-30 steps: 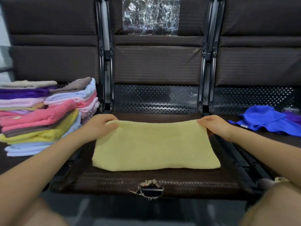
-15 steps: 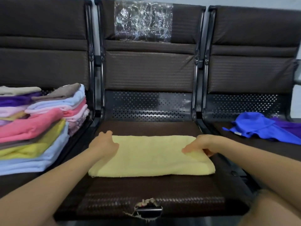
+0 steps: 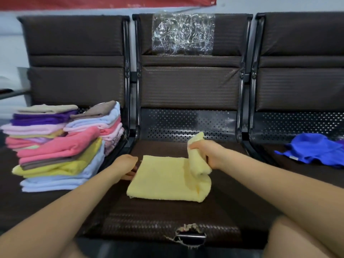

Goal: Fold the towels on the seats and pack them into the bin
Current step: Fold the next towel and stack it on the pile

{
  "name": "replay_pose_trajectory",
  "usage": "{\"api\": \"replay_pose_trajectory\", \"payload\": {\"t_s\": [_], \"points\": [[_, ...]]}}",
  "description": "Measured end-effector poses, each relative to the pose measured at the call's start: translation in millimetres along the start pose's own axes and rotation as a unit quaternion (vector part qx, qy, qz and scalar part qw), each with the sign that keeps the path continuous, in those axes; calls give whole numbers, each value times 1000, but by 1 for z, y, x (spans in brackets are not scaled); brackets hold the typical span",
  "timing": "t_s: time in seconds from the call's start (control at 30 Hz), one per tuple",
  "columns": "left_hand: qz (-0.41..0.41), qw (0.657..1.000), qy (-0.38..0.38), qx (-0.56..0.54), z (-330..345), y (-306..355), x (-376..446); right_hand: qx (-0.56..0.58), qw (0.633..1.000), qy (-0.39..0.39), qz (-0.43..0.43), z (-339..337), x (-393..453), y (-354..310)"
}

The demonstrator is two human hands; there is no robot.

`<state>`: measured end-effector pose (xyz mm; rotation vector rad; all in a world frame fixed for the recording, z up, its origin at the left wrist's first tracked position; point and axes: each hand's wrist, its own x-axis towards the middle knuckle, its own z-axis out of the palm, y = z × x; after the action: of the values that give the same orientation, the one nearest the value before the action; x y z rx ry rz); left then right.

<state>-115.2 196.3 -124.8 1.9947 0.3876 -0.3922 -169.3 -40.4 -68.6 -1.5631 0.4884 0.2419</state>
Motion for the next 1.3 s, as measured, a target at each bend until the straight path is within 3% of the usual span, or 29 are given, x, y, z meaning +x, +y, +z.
{"api": "replay_pose_trajectory", "payload": {"t_s": [0.07, 0.2, 0.27, 0.33, 0.4, 0.47, 0.5, 0.6, 0.67, 0.77, 0.87, 0.9, 0.93, 1.0, 1.03, 1.07, 1.13, 1.2, 1.3], "points": [[-26, 999, -3, -19, -6, -2, -2, -24, 999, -36, -18, 30, -2, -2], [-46, 998, -11, -39, -14, -12, -1, 21, 978, -207, 11, 69, -3, -2], [-38, 999, -3, -31, -14, -15, -1, 3, 972, -236, 0, 72, 1, -2], [-28, 1000, -1, -15, -13, -17, 2, -55, 982, -179, -28, 66, 9, -3], [-15, 1000, 2, 25, -9, -12, -3, -169, 983, -53, -54, 53, 23, 0], [1, 994, 18, 106, -1, -5, -11, -303, 950, 48, -61, 32, 35, 8], [2, 989, 21, 149, 3, -2, -14, -333, 940, 58, -41, 22, 38, 15], [13, 979, 4, 202, 18, 5, -24, -272, 956, -25, 104, 9, 28, 29], [2, 989, -42, 142, 27, 6, -25, -230, 960, -73, 139, 12, 24, 34], [2, 994, -109, 27, 20, 7, -30, -140, 978, -101, 118, 29, 27, 31], [40, 992, -117, -19, -2, 12, -35, -108, 991, -64, 36, 50, 26, 20], [64, 993, -94, -31, -4, 20, -38, -97, 994, -48, 4, 59, 24, 13], [95, 994, -25, -47, -11, 28, -41, -76, 996, -37, -25, 70, 22, 3], [173, 953, 230, -97, -42, 43, -42, -44, 995, -36, -78, 100, 22, -18], [202, 922, 311, -111, -71, 50, -40, -29, 993, -48, -103, 122, 24, -31], [202, 925, 308, -96, -96, 60, -44, -15, 990, -66, -125, 142, 26, -44], [154, 964, 217, 0, -153, 70, -40, 30, 982, -119, -144, 187, 29, -69], [134, 954, 258, 76, -211, 65, -33, 83, 973, -174, -130, 228, 35, -86], [116, 914, 338, 194, -252, 30, -14, 53, 967, -235, -89, 284, 47, -76]]}}
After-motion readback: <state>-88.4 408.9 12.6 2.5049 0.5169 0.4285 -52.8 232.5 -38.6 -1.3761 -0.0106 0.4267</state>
